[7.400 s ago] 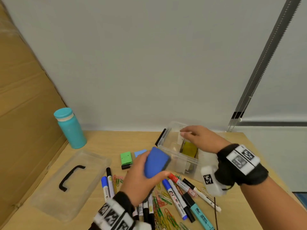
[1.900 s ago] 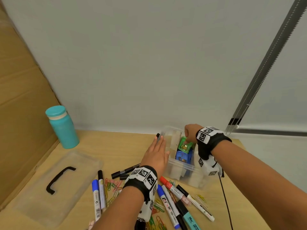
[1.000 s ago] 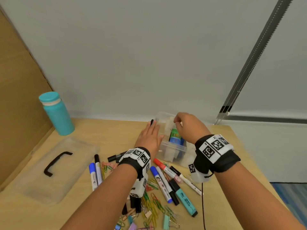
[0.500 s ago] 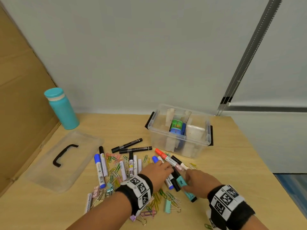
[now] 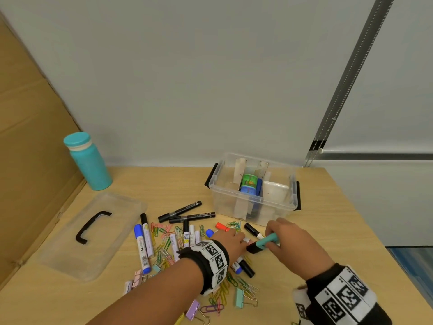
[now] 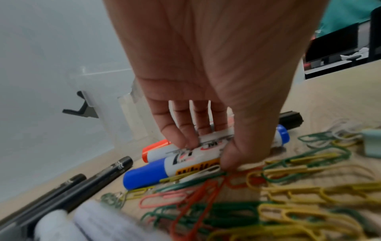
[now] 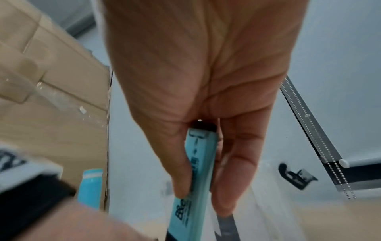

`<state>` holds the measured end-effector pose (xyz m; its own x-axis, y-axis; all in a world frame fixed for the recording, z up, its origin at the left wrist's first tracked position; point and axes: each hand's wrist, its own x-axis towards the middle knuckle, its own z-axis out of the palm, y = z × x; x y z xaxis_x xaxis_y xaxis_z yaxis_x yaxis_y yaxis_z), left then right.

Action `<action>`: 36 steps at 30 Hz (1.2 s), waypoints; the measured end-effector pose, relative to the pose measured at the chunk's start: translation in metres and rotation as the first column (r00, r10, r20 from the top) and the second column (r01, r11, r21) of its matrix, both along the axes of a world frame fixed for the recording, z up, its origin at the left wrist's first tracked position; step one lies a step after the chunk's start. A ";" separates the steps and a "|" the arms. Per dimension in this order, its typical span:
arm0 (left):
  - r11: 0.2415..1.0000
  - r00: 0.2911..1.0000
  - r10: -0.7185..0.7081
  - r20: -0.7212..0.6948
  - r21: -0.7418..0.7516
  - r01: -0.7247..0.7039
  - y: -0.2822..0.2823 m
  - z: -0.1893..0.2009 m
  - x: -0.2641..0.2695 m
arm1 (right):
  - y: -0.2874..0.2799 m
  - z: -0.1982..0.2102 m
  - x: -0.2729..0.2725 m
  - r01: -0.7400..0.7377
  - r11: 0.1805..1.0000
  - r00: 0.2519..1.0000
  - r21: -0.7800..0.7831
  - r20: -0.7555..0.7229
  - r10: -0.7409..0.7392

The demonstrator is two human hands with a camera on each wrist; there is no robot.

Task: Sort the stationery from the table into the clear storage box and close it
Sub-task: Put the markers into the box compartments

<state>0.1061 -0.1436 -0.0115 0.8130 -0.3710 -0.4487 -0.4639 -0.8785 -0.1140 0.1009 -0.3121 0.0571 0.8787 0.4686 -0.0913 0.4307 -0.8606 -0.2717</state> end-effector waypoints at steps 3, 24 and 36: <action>0.999 1.000 -0.002 -0.029 0.047 0.004 -0.001 0.003 0.000 | -0.004 0.013 0.003 -0.034 0.991 0.999 0.129 0.018 0.032; 0.726 0.885 0.430 0.179 -0.652 -0.221 0.132 0.053 -0.083 | 0.160 0.020 0.128 0.098 0.957 0.995 -0.274 0.026 -0.094; 0.513 0.844 0.528 0.089 -0.826 -0.234 0.137 0.037 -0.066 | 0.118 0.001 0.020 -0.374 0.810 0.924 0.452 0.104 0.369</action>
